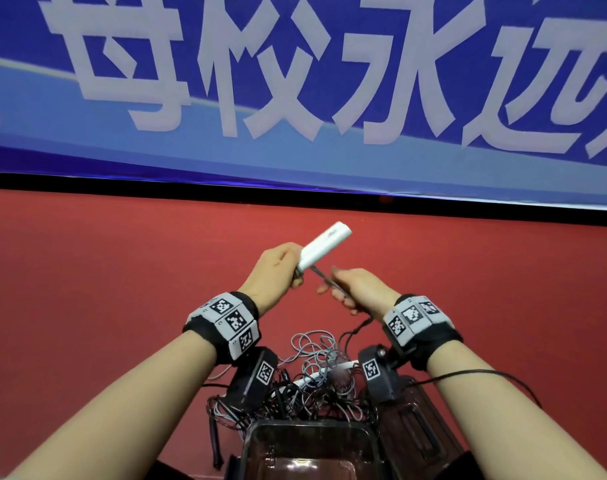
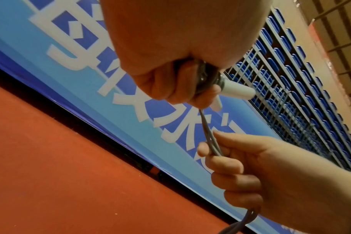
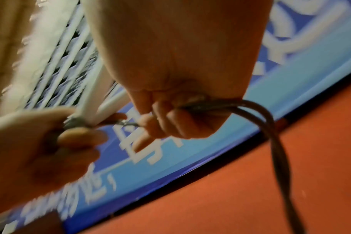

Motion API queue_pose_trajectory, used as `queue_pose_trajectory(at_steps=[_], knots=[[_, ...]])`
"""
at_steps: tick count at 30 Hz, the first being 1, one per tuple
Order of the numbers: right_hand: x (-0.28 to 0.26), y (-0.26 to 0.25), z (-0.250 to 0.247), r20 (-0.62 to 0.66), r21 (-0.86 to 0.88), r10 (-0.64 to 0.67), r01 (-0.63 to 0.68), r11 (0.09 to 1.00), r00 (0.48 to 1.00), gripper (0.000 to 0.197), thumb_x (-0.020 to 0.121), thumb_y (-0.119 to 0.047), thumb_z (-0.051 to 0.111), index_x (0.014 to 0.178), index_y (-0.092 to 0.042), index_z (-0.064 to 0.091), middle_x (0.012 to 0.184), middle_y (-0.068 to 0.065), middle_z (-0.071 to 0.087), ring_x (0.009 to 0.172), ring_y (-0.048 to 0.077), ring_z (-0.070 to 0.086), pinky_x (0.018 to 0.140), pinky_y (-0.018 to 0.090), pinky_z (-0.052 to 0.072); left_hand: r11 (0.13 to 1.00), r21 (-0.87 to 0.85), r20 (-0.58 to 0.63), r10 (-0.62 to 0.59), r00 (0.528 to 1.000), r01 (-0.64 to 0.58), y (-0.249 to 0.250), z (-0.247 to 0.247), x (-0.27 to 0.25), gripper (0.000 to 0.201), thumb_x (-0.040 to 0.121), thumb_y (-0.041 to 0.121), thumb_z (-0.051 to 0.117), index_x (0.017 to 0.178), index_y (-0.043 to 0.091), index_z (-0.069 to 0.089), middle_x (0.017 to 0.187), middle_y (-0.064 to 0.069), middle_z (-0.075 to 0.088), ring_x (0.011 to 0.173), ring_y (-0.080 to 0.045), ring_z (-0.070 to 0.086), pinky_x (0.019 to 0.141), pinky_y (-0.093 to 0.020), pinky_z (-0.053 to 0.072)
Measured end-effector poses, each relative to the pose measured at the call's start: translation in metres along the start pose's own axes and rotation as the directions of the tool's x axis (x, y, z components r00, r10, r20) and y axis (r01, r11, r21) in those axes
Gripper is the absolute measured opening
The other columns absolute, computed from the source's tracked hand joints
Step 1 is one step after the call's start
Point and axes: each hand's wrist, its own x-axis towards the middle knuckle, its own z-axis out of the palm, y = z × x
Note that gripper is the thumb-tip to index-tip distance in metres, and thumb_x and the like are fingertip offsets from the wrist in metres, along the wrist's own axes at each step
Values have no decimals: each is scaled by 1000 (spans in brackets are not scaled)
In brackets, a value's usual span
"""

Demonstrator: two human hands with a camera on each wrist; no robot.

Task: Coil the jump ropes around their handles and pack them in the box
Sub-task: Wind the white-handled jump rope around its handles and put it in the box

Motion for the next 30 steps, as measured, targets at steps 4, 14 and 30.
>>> queue_pose_trajectory(at_steps=[4, 14, 30], knots=[[-8, -16, 13, 16, -492, -238, 215, 844, 971, 41, 102, -34, 36, 82, -23, 69, 59, 0, 43, 47, 13, 36, 50, 25, 29, 990, 3, -197, -138, 971, 141, -23, -11, 14, 46, 103, 30, 35, 80, 6, 66, 54, 0, 52, 41, -12, 37, 51, -28, 30], [-11, -17, 17, 26, -709, -390, 292, 642, 920, 18, 93, -39, 55, 92, -31, 70, 64, -5, 60, 64, 19, 56, 58, 31, 42, 849, 463, -226, -163, 960, 253, -36, -17, 12, 59, 95, 60, 41, 61, 14, 55, 59, -4, 54, 58, -27, 51, 58, -32, 37], [-11, -13, 4, -184, -740, -503, 218, 636, 844, 24, 89, -52, 58, 79, -31, 62, 61, -12, 53, 67, 13, 52, 62, 29, 33, 527, 850, 72, -70, 995, -25, -24, -2, -5, 60, 100, 59, 22, 73, 18, 57, 68, -2, 57, 69, -28, 55, 63, -32, 38]])
